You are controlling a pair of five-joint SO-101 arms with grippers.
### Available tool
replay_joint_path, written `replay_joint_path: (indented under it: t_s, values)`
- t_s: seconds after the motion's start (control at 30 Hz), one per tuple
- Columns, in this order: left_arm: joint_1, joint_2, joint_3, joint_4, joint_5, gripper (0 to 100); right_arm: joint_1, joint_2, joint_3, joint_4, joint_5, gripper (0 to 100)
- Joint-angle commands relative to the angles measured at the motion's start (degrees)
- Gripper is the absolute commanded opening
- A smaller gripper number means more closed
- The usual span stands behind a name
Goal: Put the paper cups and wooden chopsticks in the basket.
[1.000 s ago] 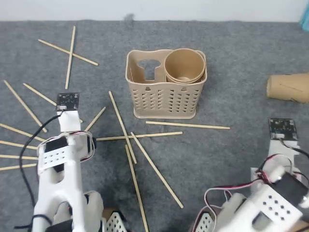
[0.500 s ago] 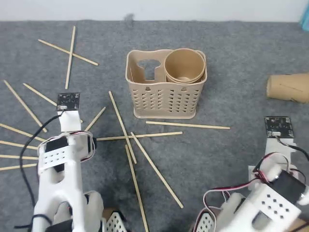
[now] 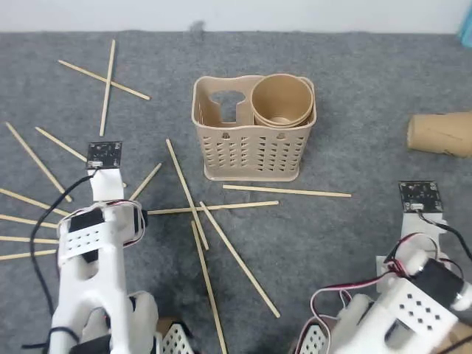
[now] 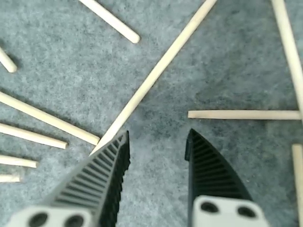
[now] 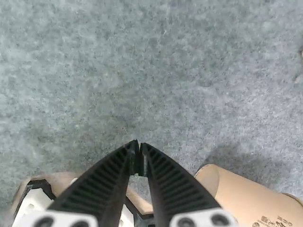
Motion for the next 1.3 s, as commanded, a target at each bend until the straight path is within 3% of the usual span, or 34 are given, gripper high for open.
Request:
replay_joint_path:
  t_s: [0.0,0.63,0.83,1.0,1.27]
  values:
    - [0.44,-1.76,-0.48,-1.05,0.18,18,-0.57,-0.92,-0.53,-1.19,1.14,0.9]
    - [0.44,-1.76,-0.48,-1.05,0.18,18,-0.22,-0.57,0.09,-1.19,1.23,0.9]
    - [0.44,-1.76,-0.57,-1.05,0.18,18,-0.57,-0.75,7.3,-8.22,6.95,0.9]
    - [0.44,-1.76,-0.57,-1.05,0.18,18,-4.35,-0.48,10.55,-12.0,7.12,0.8]
    - [0.44,-1.76,-0.57,-1.05,0.18,18,-4.53,-0.92,10.73,-12.44,7.12,0.8]
